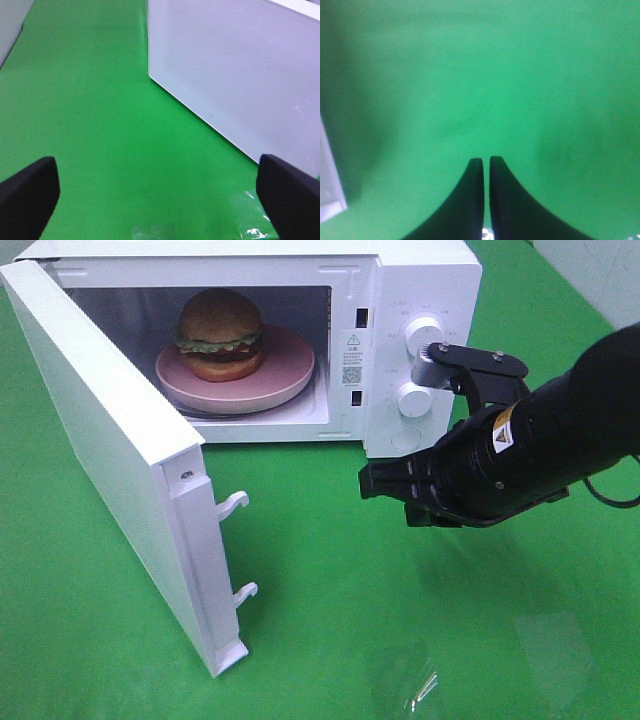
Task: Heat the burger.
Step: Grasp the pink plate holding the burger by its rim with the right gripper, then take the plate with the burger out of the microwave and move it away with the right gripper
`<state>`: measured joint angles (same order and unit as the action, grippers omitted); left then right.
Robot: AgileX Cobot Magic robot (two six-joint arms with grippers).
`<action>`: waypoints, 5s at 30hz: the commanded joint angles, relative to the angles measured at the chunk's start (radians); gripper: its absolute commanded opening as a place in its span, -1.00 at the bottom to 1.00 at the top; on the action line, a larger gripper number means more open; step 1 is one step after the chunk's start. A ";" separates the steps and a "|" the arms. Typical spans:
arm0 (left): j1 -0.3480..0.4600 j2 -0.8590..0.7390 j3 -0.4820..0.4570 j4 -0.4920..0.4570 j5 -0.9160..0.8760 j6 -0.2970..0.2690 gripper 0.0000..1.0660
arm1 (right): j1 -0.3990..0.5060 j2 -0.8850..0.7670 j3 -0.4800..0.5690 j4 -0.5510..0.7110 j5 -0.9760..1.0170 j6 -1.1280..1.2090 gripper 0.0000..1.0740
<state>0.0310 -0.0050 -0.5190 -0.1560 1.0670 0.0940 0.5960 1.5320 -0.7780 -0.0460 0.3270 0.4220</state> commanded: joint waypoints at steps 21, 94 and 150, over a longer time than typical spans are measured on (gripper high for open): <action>-0.004 -0.007 0.003 -0.002 -0.005 -0.004 0.87 | -0.002 -0.008 -0.181 -0.055 0.149 -1.600 -0.87; -0.004 -0.007 0.003 0.002 -0.004 -0.004 0.87 | 0.057 0.587 -0.743 -0.333 -0.083 -1.329 0.60; -0.004 -0.007 0.003 0.084 0.002 -0.004 0.87 | 0.069 0.901 -1.117 -0.150 -0.033 -1.292 -1.00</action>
<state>0.0310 -0.0050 -0.5190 -0.0710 1.0670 0.0940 0.6750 2.4330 -1.8930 -0.2110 0.2950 -0.8890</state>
